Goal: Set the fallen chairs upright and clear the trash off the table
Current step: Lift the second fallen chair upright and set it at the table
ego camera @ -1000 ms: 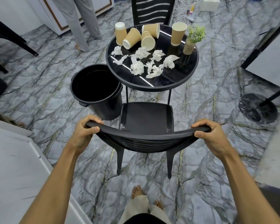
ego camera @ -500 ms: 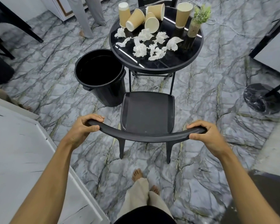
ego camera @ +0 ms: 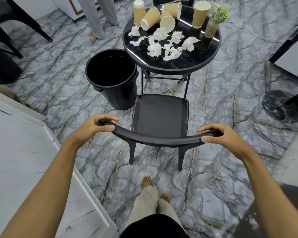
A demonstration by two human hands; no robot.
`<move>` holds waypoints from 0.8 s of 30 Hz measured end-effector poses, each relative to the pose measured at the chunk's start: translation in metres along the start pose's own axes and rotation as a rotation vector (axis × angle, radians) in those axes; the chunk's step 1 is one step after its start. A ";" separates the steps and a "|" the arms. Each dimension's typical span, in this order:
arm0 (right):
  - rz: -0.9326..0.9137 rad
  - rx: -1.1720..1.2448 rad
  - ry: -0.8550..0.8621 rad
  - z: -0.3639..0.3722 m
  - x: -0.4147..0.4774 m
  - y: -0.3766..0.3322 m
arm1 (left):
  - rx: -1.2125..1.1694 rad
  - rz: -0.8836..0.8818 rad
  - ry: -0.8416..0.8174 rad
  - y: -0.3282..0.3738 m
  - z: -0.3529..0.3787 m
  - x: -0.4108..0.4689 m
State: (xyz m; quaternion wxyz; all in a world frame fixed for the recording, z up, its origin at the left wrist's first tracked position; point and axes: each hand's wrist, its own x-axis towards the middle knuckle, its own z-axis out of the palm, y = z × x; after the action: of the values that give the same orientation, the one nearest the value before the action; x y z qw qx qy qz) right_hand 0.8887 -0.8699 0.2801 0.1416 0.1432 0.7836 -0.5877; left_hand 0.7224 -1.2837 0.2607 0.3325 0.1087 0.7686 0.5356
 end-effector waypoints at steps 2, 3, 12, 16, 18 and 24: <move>0.051 -0.124 -0.051 0.001 0.000 -0.016 | 0.086 -0.044 -0.018 0.008 -0.004 -0.004; 0.060 -0.207 -0.048 0.003 0.003 -0.022 | 0.126 -0.064 -0.023 0.010 -0.008 -0.004; 0.063 -0.780 -0.217 0.081 0.088 -0.058 | 0.389 -0.166 0.005 -0.004 -0.071 0.018; 0.098 -0.784 -0.270 0.131 0.138 -0.069 | 0.488 -0.195 0.011 -0.012 -0.109 0.033; 0.111 -0.797 -0.270 0.155 0.163 -0.074 | 0.574 -0.195 0.002 -0.016 -0.129 0.041; 0.153 -0.808 -0.216 0.209 0.218 -0.090 | 0.837 -0.176 -0.093 -0.041 -0.183 0.074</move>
State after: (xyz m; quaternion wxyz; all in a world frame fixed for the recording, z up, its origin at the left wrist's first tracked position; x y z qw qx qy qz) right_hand 0.6648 -1.0824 0.2181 0.3108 0.0715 0.9188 -0.2328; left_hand 0.5595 -1.3992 0.2330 0.3383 0.1922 0.9102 0.1418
